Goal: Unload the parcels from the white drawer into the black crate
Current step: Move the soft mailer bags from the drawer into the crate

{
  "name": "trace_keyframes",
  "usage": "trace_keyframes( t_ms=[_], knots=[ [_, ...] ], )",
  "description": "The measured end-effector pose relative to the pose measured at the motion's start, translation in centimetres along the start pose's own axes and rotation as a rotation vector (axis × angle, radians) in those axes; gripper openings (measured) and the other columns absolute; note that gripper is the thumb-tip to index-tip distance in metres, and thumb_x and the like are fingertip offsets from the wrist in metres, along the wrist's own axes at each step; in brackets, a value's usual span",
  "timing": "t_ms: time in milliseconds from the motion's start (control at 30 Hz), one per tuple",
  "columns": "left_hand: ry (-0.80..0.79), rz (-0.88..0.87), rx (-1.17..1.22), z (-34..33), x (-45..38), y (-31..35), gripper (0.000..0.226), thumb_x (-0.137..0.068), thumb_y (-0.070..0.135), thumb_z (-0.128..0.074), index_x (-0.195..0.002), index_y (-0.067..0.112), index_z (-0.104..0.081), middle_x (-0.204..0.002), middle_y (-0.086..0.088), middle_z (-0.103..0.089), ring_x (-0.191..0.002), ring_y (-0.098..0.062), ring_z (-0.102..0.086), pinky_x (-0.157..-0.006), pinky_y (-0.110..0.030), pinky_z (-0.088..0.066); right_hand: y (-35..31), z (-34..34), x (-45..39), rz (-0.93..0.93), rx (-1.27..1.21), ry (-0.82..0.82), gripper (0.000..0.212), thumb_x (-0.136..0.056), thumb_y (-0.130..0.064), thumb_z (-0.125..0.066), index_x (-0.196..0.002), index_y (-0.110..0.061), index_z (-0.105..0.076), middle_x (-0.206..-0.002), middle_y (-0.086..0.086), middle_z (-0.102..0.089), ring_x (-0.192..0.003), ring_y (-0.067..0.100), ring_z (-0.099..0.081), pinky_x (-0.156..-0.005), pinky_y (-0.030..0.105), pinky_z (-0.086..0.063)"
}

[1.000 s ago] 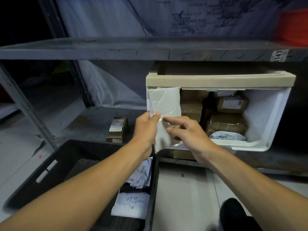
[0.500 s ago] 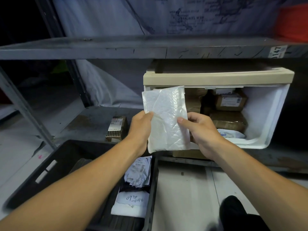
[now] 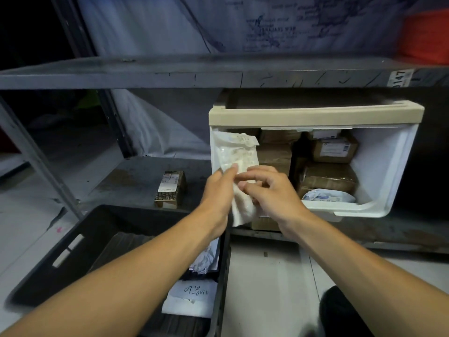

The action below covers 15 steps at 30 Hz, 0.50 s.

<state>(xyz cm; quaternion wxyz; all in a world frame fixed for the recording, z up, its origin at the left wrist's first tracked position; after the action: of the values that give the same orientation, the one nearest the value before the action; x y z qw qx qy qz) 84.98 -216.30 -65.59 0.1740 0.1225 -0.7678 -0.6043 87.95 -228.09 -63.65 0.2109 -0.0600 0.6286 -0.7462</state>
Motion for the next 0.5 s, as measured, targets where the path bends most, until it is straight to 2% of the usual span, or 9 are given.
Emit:
trace_keyframes(
  t_ms=[67, 133, 233, 333, 367, 433, 500],
  knots=[
    [0.031, 0.049, 0.059, 0.8, -0.1, 0.2, 0.029, -0.107, 0.025, -0.045, -0.115, 0.011, -0.069, -0.091, -0.005, -0.079, -0.085, -0.021, -0.076, -0.075, -0.033, -0.059, 0.1, 0.4, 0.0, -0.026, -0.035, 0.011, 0.022, -0.092, -0.011, -0.072, -0.093, -0.032, -0.077, -0.118, -0.010, -0.062, -0.084, 0.002, -0.059, -0.082, 0.019, -0.045],
    [0.043, 0.077, 0.062, 1.3, 0.2, 0.5, 0.029, -0.107, 0.026, -0.044, -0.113, 0.012, -0.069, -0.086, -0.004, -0.079, -0.080, -0.022, -0.075, -0.075, -0.037, -0.060, 0.3, 1.4, -0.2, -0.052, -0.034, 0.105, 0.019, -0.093, -0.011, -0.072, -0.096, -0.030, -0.074, -0.113, -0.008, -0.066, -0.091, 0.003, -0.061, -0.080, 0.020, -0.045],
    [-0.015, 0.157, 0.098, 1.5, 0.7, 0.5, 0.035, -0.108, 0.033, -0.042, -0.117, 0.012, -0.068, -0.104, -0.011, -0.078, -0.098, -0.032, -0.073, -0.092, -0.050, -0.057, 1.3, 2.7, -0.4, -0.141, -0.060, 0.203, 0.022, -0.090, -0.016, -0.076, -0.106, -0.027, -0.065, -0.117, -0.006, -0.066, -0.111, 0.011, -0.061, -0.091, 0.031, -0.051],
    [-0.068, 0.174, 0.097, 2.1, 0.7, 0.6, 0.041, -0.109, 0.035, -0.038, -0.126, 0.009, -0.065, -0.118, -0.016, -0.074, -0.111, -0.036, -0.069, -0.101, -0.057, -0.051, 2.2, 2.7, -0.4, -0.242, -0.173, 0.150, 0.023, -0.090, -0.013, -0.077, -0.107, -0.020, -0.062, -0.110, 0.008, -0.071, -0.107, 0.027, -0.069, -0.093, 0.050, -0.058],
    [-0.072, 0.151, 0.077, 2.4, 0.6, 0.6, 0.040, -0.110, 0.033, -0.038, -0.127, 0.008, -0.065, -0.119, -0.016, -0.073, -0.112, -0.036, -0.069, -0.102, -0.058, -0.051, 2.1, 2.6, -0.3, -0.238, -0.176, 0.133, 0.021, -0.090, -0.011, -0.076, -0.104, -0.018, -0.062, -0.103, 0.013, -0.072, -0.100, 0.030, -0.071, -0.090, 0.051, -0.059],
    [-0.047, 0.073, -0.008, 3.1, 0.8, 1.0, 0.036, -0.109, 0.028, -0.043, -0.122, 0.004, -0.067, -0.116, -0.015, -0.074, -0.109, -0.035, -0.071, -0.101, -0.057, -0.052, 1.7, 2.6, -0.2, -0.183, -0.122, 0.146, 0.016, -0.089, -0.008, -0.076, -0.095, -0.014, -0.063, -0.085, 0.016, -0.065, -0.079, 0.024, -0.067, -0.073, 0.036, -0.059],
    [0.035, -0.020, -0.184, 4.3, 1.0, 1.5, 0.030, -0.106, 0.022, -0.051, -0.108, -0.001, -0.072, -0.108, -0.014, -0.076, -0.105, -0.034, -0.072, -0.099, -0.055, -0.054, 1.3, 2.7, 0.0, -0.125, -0.039, 0.192, 0.011, -0.088, -0.007, -0.077, -0.089, -0.011, -0.067, -0.077, 0.007, -0.062, -0.066, 0.008, -0.060, -0.059, 0.019, -0.049]
  ],
)
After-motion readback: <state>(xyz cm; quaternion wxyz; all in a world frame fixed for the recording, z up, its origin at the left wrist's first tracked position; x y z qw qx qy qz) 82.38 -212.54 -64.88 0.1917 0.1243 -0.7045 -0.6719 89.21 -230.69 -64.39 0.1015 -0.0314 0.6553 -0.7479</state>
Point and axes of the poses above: each hand's wrist, its own x-axis away from the middle knuckle, its own z-axis out of the back of the hand, y = z × x, the point moved 6 cm from there along -x, towards the middle knuckle
